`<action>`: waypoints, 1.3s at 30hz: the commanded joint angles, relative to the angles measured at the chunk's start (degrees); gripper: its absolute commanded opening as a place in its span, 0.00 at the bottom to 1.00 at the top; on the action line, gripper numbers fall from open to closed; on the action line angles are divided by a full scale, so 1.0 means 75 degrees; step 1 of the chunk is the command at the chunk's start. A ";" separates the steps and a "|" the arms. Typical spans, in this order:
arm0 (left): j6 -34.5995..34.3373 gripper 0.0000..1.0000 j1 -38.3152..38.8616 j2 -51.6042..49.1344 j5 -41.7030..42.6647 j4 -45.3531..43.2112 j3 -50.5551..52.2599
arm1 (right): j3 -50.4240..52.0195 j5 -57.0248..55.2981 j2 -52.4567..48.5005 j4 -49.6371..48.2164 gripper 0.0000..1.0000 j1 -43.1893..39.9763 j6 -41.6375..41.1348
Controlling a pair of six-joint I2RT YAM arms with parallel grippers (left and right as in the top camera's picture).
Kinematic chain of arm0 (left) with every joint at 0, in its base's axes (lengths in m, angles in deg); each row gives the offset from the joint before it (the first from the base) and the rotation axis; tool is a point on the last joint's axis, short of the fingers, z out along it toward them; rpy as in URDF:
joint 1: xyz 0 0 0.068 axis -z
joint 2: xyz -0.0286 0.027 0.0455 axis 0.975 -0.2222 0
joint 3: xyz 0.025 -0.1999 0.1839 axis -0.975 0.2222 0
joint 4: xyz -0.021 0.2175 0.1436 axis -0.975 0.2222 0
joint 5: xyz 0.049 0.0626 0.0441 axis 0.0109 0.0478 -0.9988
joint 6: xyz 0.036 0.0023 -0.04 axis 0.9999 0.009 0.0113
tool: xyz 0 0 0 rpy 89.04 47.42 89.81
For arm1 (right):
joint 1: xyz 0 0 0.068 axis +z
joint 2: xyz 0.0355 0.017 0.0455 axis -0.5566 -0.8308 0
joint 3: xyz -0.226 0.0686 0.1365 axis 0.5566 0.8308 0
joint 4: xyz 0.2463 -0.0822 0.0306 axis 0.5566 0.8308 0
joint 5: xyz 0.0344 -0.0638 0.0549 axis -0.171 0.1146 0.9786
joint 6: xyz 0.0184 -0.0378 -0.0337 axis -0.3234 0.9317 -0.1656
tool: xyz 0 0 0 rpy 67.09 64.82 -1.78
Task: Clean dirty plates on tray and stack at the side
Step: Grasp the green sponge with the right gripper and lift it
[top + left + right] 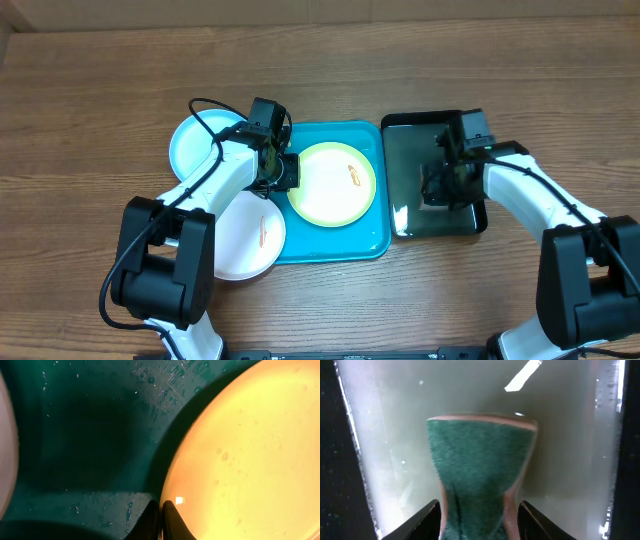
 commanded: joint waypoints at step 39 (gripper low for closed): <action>0.0035 0.06 -0.0029 -0.0087 0.0029 -0.0006 0.0012 | 0.0067 -0.0863 -0.0044 -0.0289 0.39 0.0434 0.0044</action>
